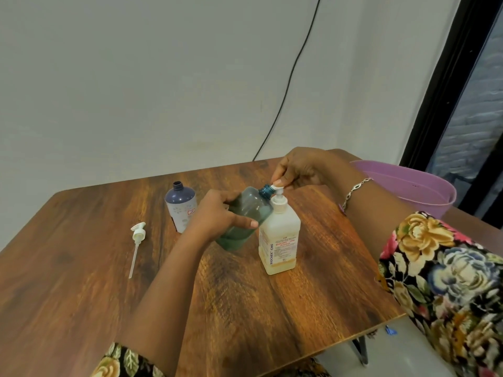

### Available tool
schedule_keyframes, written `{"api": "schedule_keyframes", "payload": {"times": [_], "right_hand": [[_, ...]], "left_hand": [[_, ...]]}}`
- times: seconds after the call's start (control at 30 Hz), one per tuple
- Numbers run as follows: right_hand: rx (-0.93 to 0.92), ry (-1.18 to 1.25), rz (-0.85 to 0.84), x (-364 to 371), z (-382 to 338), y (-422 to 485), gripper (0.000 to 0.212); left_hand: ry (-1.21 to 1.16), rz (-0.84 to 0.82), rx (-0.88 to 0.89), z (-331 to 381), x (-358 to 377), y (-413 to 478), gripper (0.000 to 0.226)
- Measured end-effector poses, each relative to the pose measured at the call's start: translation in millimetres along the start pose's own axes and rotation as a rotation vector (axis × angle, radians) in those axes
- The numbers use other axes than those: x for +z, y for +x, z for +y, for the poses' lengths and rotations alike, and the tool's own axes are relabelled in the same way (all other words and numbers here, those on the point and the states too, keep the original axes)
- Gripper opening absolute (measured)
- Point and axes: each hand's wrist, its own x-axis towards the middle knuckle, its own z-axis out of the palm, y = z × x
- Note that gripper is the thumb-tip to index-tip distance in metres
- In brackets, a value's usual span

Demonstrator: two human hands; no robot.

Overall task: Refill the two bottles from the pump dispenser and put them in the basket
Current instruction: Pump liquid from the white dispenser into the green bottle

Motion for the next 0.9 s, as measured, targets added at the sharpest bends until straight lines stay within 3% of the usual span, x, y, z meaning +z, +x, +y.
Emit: {"api": "schedule_keyframes", "payload": {"times": [0.27, 0.63, 0.9], "right_hand": [[-0.013, 0.064, 0.020, 0.3, 5.4, -6.8, 0.016], [0.008, -0.089, 0.032, 5.5, -0.5, -5.3, 0.016], [-0.003, -0.064, 0.022, -6.5, -11.4, -9.0, 0.013]], "left_hand": [[-0.027, 0.021, -0.004, 0.5, 5.6, -2.1, 0.078], [0.075, -0.006, 0.005, 1.1, 3.3, -3.0, 0.079], [0.093, 0.022, 0.054, 13.0, -4.0, -1.2, 0.075]]}}
